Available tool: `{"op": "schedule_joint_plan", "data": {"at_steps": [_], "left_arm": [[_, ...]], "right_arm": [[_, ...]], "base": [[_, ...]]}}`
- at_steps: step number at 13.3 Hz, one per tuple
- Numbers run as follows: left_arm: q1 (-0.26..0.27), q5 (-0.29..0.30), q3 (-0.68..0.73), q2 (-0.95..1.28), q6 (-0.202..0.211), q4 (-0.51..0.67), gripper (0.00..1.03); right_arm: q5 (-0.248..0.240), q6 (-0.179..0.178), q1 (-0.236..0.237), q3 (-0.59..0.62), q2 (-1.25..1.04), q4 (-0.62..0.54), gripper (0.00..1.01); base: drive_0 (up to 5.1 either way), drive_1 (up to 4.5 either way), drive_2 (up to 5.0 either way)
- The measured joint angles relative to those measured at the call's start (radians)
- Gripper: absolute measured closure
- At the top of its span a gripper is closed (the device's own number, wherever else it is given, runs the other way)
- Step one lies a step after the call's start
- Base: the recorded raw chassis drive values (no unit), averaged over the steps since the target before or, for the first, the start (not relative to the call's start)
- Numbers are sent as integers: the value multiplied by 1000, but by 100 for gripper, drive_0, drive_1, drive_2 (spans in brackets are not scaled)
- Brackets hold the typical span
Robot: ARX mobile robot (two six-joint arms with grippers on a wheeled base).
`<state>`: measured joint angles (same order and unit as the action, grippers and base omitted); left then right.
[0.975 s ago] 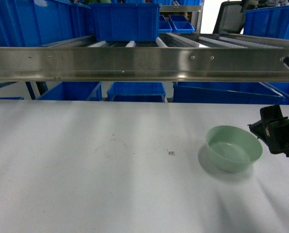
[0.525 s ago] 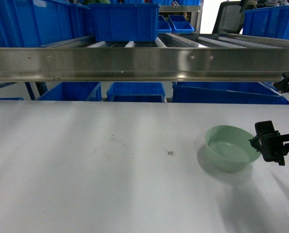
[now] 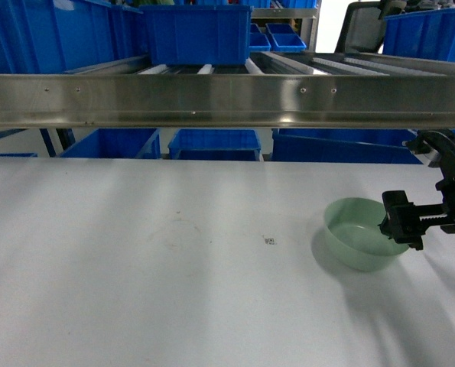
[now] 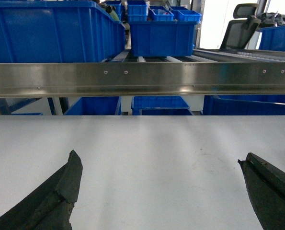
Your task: Place green bowl on second shelf with right arm
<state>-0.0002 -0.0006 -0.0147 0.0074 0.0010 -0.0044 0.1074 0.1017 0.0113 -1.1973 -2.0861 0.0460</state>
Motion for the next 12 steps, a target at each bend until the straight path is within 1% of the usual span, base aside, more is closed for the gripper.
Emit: {"op": "schedule_joint_plan", "data": {"at_steps": [3, 4, 5, 6, 8, 9, 11, 12], "left_arm": [[0, 0, 0, 0, 0, 0, 5], [0, 0, 0, 0, 0, 0, 5], [0, 0, 0, 0, 0, 0, 5], [0, 0, 0, 0, 0, 0, 5], [0, 0, 0, 0, 0, 0, 5], [0, 0, 0, 0, 0, 0, 5], [0, 0, 0, 0, 0, 0, 5], [0, 0, 0, 0, 0, 0, 5]], "right_arm": [[-2, 8, -27, -84, -69, 53, 3], [-3, 8, -28, -101, -87, 54, 3], [2, 0, -30, -114, -101, 64, 3], [2, -6, -21, -118, -114, 61, 10], [2, -31, 13, -121, -134, 51, 9], [1, -50, 42, -124, -141, 43, 18], [-5, -64, 82, -138, -152, 46, 42], [-10, -67, 89, -142, -153, 47, 53]], "base": [[0, 0, 0], [0, 0, 0], [0, 0, 0], [0, 0, 0], [0, 0, 0], [0, 0, 0], [0, 0, 0], [0, 0, 0]]}}
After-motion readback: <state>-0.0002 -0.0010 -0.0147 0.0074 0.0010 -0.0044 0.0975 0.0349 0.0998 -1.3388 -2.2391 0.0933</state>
